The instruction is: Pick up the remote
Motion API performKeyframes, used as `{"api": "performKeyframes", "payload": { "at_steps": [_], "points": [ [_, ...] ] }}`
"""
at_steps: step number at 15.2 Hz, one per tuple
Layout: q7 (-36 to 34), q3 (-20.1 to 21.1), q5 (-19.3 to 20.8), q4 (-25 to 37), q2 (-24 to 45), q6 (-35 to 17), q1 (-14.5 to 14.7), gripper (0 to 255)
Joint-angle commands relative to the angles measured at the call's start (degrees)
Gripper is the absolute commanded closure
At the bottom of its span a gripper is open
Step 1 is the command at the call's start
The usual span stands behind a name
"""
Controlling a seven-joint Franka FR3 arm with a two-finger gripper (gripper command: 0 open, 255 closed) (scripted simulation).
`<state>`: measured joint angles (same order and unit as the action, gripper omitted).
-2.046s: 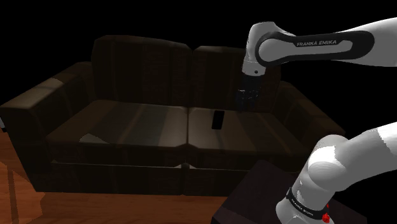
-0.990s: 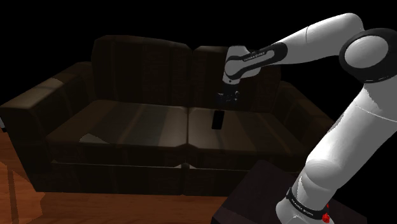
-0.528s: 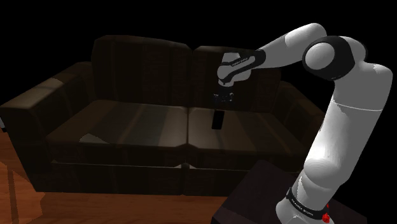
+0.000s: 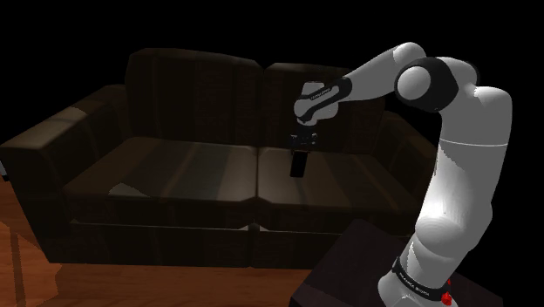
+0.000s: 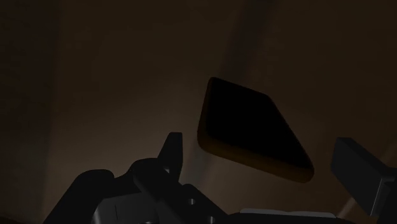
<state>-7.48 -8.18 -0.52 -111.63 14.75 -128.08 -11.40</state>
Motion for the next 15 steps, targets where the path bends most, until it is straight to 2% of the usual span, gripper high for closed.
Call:
{"api": "performKeyframes", "payload": {
  "at_steps": [1, 3, 4, 13, 15],
  "points": [
    [0.2, 0.0, -0.2, -0.7, 1.1, -1.8, -0.1, 0],
    [0.2, 0.0, -0.2, -0.7, 1.1, -1.8, -0.1, 0],
    [0.1, 0.0, -0.2, -0.8, 1.0, -1.8, -0.1, 255],
    [0.2, 0.0, -0.2, -0.7, 1.1, -1.8, -0.1, 255],
    [0.1, 0.0, -0.1, -0.2, 0.3, -0.5, -0.1, 255]
  ]
}}
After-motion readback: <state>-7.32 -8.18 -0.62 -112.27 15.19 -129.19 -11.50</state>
